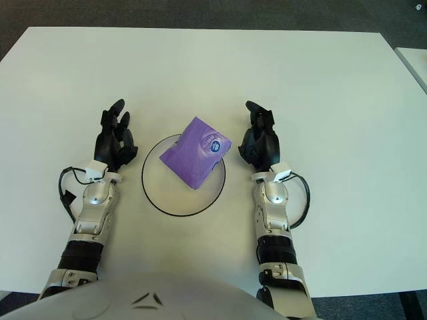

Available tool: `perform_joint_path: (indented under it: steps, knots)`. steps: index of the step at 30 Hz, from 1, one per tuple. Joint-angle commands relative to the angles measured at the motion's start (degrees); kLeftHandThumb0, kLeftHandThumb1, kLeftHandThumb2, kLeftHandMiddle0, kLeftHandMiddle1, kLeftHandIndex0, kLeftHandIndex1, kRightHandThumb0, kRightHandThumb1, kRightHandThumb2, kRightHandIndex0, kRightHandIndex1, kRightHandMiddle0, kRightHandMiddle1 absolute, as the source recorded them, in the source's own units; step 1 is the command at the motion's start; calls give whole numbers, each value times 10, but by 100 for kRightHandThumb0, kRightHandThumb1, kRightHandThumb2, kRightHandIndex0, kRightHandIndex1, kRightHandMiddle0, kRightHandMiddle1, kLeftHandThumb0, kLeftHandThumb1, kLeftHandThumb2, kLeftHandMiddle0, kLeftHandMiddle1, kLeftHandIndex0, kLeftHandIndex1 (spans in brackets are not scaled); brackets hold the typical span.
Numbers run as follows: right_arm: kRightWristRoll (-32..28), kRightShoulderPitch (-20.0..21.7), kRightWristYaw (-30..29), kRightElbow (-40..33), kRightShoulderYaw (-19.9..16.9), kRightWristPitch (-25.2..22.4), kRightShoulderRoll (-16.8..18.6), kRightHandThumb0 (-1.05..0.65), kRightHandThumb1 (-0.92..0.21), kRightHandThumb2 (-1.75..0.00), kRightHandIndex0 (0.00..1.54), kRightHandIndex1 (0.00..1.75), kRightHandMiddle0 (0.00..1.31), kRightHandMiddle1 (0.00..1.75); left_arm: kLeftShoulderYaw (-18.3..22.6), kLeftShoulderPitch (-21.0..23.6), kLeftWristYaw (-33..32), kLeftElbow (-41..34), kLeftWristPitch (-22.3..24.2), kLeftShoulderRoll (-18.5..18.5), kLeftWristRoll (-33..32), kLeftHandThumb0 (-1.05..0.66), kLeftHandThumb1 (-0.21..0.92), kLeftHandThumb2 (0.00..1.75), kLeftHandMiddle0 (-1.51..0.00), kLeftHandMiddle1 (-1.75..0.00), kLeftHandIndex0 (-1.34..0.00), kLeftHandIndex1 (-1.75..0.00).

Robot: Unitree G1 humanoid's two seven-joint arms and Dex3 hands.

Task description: Put the tissue paper into the plate.

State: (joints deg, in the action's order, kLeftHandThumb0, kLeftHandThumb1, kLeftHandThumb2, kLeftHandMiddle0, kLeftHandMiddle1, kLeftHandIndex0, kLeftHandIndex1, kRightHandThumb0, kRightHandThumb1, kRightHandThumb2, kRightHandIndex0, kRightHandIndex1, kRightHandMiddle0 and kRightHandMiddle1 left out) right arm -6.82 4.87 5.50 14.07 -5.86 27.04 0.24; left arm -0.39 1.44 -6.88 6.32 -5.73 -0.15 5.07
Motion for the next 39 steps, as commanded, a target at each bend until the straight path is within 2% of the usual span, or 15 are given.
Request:
perform_joint_path:
  steps: [1, 10, 24, 39]
  knots:
    - [8, -63, -8, 30, 10, -41, 14, -51, -92, -82, 42, 7, 0, 91, -4, -33, 3, 22, 29, -2, 3, -77, 92, 77, -35, -1, 0, -63]
    - [29, -72, -19, 20, 18, -62, 7, -50, -92, -78, 45, 8, 0, 96, -2, -33, 2, 23, 28, -5, 1, -75, 92, 77, -34, -1, 0, -64]
    - [56, -74, -39, 22, 26, -57, 3, -53, -92, -75, 47, 10, 0, 96, -2, -34, 6, 22, 29, -5, -2, -75, 92, 77, -34, -1, 0, -61]
    - [58, -81, -48, 18, 31, -54, 9, -52, -92, -77, 45, 9, 0, 93, -2, -35, 4, 21, 27, -4, 0, -76, 92, 76, -34, -1, 0, -61]
